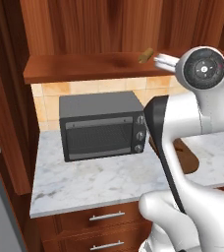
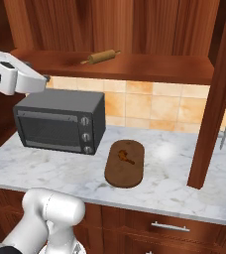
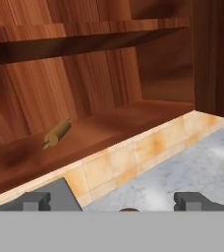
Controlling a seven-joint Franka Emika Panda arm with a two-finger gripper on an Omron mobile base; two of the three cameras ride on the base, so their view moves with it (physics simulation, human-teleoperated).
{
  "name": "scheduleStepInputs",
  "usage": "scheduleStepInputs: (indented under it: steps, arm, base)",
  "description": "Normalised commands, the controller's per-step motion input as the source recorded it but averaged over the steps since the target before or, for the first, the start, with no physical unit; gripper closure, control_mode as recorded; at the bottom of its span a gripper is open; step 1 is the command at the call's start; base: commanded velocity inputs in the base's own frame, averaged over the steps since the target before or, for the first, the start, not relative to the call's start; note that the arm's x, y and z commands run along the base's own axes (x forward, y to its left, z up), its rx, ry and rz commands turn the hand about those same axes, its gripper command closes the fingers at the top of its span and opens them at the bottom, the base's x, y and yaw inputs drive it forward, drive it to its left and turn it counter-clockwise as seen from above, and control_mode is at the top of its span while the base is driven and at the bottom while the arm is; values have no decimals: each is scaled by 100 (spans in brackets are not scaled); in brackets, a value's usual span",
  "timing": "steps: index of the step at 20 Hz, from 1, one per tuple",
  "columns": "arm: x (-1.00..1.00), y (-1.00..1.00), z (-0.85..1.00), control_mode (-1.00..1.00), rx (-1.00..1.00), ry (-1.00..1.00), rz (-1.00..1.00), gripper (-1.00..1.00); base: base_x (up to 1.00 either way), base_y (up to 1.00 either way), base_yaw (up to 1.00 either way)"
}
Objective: Open the cabinet, retrieve the rolling pin, and place it next to the meat on the cutting board to prepare for tenderizing.
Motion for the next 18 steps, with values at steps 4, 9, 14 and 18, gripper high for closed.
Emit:
scheduleStepInputs:
  steps: [4,9,14,18]
  arm:
    - [19,0,0,-100,0,2,0,-100]
    - [18,0,0,-100,0,1,0,-100]
    - [29,3,0,-100,0,0,0,-100]
    - [39,19,-1,-100,0,2,0,-100]
  base:
    - [0,0,0]
    - [0,0,0]
    - [0,0,0]
    - [0,0,0]
